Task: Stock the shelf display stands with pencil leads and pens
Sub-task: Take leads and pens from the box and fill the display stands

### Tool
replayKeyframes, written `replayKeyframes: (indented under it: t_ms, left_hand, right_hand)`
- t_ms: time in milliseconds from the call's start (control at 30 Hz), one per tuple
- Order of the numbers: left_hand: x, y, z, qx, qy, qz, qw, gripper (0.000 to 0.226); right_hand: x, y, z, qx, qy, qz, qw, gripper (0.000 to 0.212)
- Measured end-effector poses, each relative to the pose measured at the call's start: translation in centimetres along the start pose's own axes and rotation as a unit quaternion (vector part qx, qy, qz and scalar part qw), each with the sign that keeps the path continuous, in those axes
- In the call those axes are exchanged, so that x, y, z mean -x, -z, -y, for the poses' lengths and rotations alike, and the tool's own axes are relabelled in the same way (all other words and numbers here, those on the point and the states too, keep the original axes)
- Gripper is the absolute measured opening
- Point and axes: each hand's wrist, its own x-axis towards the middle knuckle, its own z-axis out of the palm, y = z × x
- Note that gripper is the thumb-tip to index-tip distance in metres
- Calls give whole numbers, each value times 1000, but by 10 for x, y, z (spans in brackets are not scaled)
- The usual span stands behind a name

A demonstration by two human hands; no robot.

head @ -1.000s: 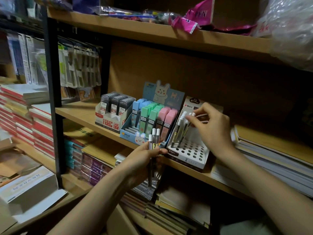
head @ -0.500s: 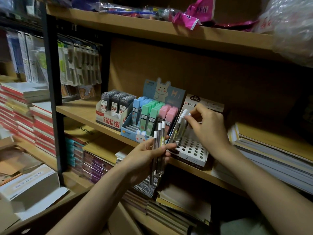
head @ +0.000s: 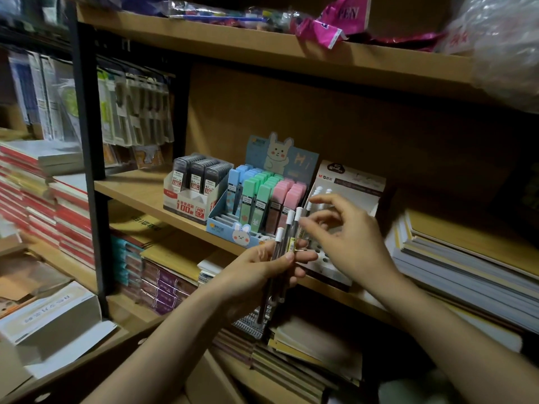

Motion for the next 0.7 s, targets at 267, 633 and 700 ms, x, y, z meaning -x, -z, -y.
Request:
replayKeyframes:
  t_ms: [267, 633, 700]
  left_hand:
    - [-2, 7, 0, -22, -9, -46, 999, 28]
    - [-7, 4, 4, -15, 4, -131, 991, 23]
    - [-5, 5, 3, -28, 4, -127, 991, 23]
  right_hand:
    - [-9, 10, 5, -113, -22, -19, 993, 28]
    - [-22, 15, -23, -128, -35, -118, 984, 27]
    - [-22, 12, -28, -127, -39, -117, 984, 27]
